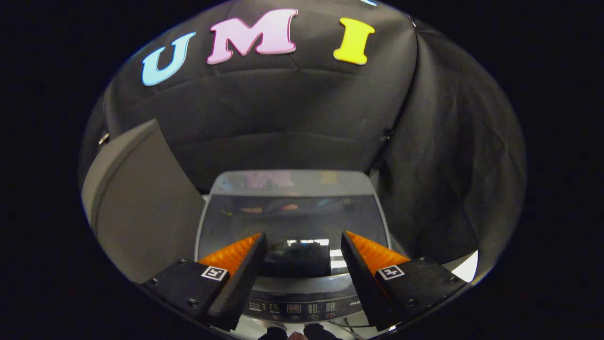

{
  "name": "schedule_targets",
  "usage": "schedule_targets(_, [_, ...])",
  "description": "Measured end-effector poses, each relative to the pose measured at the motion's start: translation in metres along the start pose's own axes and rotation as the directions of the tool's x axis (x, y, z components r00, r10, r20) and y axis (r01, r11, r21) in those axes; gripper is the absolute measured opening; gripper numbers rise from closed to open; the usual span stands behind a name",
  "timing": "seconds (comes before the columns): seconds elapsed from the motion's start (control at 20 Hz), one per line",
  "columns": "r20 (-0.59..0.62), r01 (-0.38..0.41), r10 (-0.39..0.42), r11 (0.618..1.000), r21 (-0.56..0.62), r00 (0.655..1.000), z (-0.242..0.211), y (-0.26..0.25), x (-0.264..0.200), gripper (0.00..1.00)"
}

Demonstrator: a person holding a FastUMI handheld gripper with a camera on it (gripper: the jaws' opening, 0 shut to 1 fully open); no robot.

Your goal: Put the clothes into the washing machine and then close the washing machine lid.

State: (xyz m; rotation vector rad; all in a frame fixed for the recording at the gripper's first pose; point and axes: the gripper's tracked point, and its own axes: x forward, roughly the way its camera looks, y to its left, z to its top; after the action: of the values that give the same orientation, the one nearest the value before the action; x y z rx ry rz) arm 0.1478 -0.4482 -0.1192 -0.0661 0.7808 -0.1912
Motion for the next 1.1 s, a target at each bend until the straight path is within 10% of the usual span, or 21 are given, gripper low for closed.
schedule_targets(0.35, [0.329,-0.008,0.013,1.000,-0.016,0.944,0.111,0.001,-0.074,0.99])
schedule_targets(1.1, [0.725,-0.084,0.040,0.996,0.025,0.688,0.209,0.013,-0.208,0.98])
